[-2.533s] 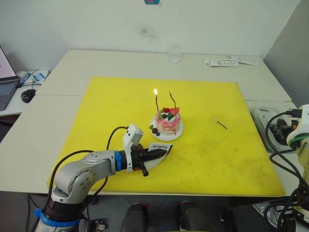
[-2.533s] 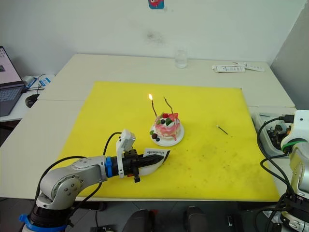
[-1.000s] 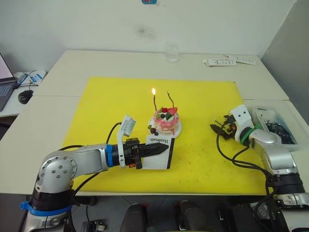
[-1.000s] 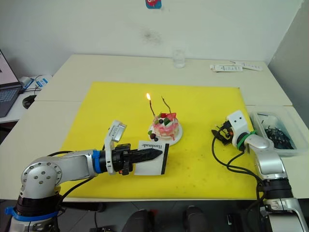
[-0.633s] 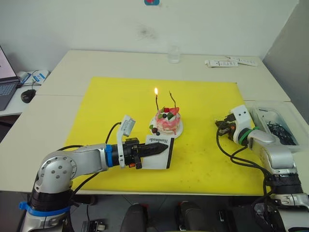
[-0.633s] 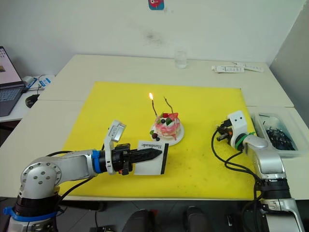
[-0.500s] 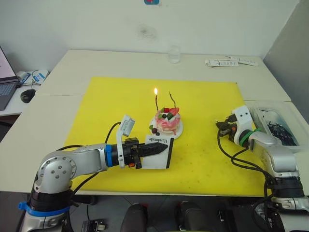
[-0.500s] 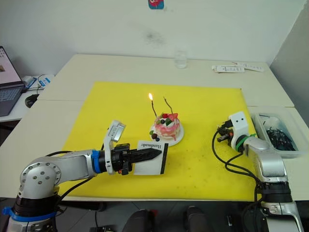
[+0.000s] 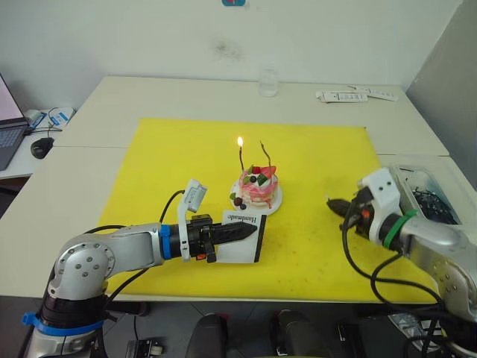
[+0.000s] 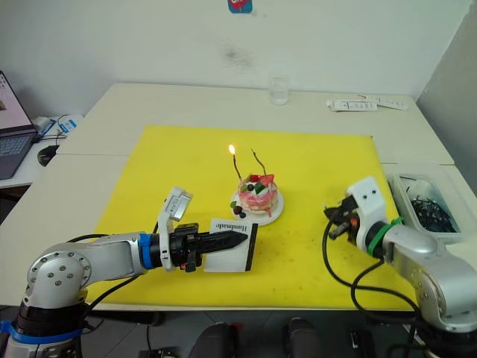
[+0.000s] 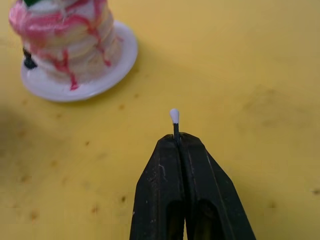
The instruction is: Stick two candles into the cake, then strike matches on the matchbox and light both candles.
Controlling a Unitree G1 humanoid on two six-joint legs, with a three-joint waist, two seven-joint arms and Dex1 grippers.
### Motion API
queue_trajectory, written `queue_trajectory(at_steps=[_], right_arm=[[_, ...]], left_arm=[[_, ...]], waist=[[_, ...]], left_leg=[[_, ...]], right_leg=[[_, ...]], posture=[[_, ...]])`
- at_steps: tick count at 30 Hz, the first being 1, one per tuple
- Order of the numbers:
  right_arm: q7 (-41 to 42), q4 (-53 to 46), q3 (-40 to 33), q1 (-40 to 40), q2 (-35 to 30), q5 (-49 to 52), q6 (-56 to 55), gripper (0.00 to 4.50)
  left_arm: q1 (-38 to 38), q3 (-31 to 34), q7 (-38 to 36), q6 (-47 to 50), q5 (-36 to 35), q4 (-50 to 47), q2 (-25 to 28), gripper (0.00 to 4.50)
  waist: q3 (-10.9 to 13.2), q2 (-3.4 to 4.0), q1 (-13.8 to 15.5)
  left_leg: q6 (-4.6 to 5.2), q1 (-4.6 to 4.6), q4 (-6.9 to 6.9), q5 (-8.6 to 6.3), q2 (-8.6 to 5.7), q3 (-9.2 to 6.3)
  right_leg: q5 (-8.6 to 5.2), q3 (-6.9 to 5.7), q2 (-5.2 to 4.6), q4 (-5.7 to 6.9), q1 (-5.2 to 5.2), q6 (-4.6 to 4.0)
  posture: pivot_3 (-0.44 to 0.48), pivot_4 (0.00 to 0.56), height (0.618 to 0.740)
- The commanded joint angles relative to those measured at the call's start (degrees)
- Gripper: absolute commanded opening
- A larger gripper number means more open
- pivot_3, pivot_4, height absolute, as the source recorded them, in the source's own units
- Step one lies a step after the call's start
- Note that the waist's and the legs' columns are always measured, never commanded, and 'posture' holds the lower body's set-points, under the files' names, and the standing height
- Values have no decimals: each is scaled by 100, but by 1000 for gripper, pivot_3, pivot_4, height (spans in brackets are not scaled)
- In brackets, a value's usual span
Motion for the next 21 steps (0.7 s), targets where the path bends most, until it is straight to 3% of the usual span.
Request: queue_trajectory(at_steps=[1,6,13,16,21], right_arm=[[-393,-545,188,302,266,26,132,30],[-862,-453,678,529,808,-240,-338,30],[-941,116,1257,887,736,-764,-1462,30],[-939,230,1297,967,770,-871,-1769,629],[-715,342,1344,1163,728,-951,-2381,2367]], left_arm=[[-57,-51,-110,-41,-79,-118,47,0],[-87,-114,-162,-24,-105,-109,89,0],[-79,-128,-181,-35,-116,-136,148,0],[-64,-114,-167,-41,-135,-155,182,0],[-58,-98,-158,-45,-152,-157,223,0]], waist=[[0,0,-2],[0,0,-29],[1,-2,-19],[1,-2,-16],[1,-2,-17]], left_leg=[[0,0,1,0,0,1],[0,6,4,0,0,4],[0,-3,1,0,-4,5],[0,-3,0,0,-2,5],[0,-2,0,0,-1,2]], right_leg=[[0,2,0,0,0,0],[4,7,0,3,-2,1],[1,6,0,-5,-5,-1],[1,5,1,-4,-8,-1],[1,3,2,-1,-8,-2]], posture=[[0,150,740],[0,150,740],[0,150,740],[0,150,740],[0,150,740]])
